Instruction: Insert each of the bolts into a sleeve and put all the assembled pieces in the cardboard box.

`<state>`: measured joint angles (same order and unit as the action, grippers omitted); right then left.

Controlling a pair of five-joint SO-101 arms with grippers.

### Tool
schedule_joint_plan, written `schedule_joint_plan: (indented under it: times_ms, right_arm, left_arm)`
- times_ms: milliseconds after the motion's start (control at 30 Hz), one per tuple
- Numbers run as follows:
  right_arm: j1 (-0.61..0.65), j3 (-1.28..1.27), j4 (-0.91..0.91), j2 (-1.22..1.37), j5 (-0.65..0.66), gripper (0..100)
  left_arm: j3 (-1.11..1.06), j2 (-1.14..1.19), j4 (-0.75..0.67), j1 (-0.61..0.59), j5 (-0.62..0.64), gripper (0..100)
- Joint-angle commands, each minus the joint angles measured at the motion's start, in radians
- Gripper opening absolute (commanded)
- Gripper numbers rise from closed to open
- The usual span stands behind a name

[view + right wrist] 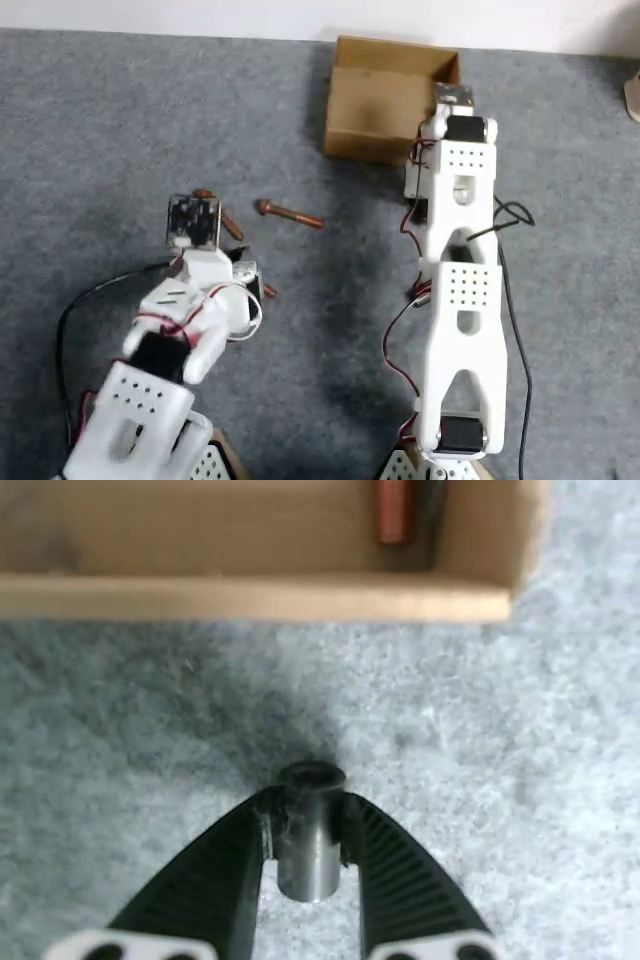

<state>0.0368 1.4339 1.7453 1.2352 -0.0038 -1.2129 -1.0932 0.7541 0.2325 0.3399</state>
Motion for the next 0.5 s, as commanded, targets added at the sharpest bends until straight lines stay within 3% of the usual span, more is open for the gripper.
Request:
schedule_joint_plan:
  times_ms: [0, 200, 367, 467]
  right_arm:
    - [0.038, 0.002, 0.021, -0.028, -0.014, 0.5]
    - [0.022, 0.002, 0.022, -0.028, -0.018, 0.5]
    - [0.012, -0.012, 0.022, -0.088, -0.051, 0.5]
    - [0.005, -0.153, 0.022, -0.189, -0.052, 0.5]
  left_arm:
    - [0.16, 0.252, 0.023, 0.01, -0.003, 1]
    - [0.38, 0.647, 0.054, -0.045, 0.0, 1]
    - [0.458, 0.748, 0.095, -0.071, 0.018, 1]
    - [0.461, 0.75, 0.095, -0.085, 0.041, 1]
